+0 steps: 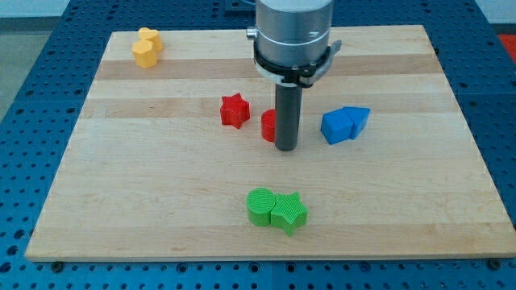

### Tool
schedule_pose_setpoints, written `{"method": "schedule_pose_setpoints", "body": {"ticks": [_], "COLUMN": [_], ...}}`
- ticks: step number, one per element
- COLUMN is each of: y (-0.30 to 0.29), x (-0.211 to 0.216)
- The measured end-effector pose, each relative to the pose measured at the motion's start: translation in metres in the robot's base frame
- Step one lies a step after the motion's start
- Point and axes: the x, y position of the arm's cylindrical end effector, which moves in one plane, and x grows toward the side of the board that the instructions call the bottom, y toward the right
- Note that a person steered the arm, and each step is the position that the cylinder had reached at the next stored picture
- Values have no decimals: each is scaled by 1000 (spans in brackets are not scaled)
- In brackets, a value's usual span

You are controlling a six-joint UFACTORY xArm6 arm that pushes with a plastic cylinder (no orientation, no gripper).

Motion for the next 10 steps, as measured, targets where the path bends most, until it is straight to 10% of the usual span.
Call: {"method": "schedule_pose_setpoints", "body": {"ticks": [10], "y": [68], "x": [-16]}}
